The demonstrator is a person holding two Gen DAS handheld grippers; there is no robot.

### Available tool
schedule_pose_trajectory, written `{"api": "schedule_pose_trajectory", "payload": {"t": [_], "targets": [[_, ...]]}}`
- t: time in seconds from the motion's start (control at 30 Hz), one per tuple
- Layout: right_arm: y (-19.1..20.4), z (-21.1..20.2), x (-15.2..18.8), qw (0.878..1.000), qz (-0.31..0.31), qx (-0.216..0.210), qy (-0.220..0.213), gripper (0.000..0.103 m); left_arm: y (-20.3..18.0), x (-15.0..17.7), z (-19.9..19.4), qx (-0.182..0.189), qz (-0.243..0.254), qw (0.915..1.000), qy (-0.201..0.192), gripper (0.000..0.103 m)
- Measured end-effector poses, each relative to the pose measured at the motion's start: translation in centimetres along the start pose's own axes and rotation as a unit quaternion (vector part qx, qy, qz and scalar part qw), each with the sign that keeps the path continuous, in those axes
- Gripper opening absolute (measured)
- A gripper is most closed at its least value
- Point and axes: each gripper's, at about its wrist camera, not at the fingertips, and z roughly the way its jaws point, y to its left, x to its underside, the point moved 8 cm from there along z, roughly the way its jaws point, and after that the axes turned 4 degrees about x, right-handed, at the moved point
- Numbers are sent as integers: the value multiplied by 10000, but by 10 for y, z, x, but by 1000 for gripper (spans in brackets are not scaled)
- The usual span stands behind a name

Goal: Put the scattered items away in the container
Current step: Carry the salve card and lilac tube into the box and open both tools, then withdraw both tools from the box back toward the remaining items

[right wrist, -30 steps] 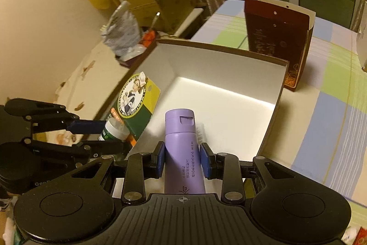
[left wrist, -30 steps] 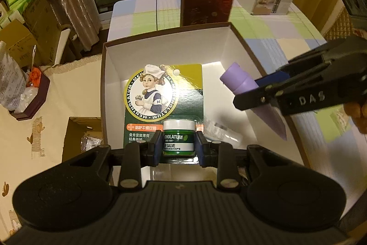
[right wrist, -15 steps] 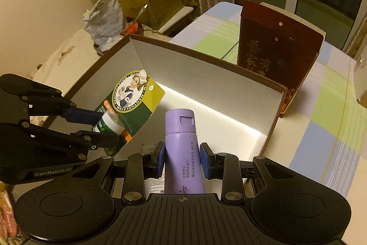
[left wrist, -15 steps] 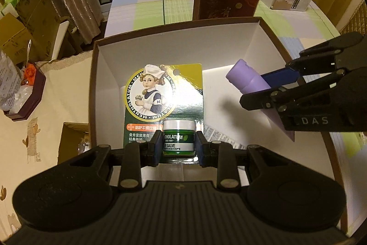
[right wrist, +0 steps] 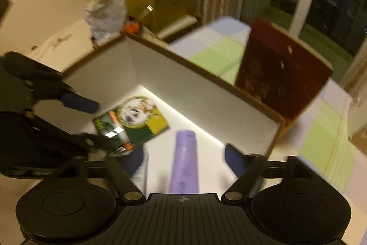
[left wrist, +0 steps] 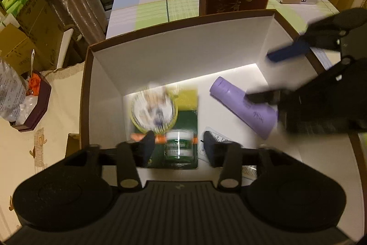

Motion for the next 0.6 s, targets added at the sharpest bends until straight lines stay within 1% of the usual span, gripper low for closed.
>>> {"api": "schedule_pose_trajectory", "payload": {"t": [0.1,0.27,0.43,0.6], "targets": [[0,-2,5,10000,-38,-29,36,83,-1,3,-1,-7,47,10000,45,44],[-3,-9,11,9998,-160,-73,36,83,1,10,-11,53,-19,10000,59,43],[3,-20,15,9993,-330,-180,46,83,-2,18,-18,72,-104,9998,123,43],[9,-31,16,9990,-341,-270,41,83,-7,22,-29,76,-140,9998,148,44]]}}
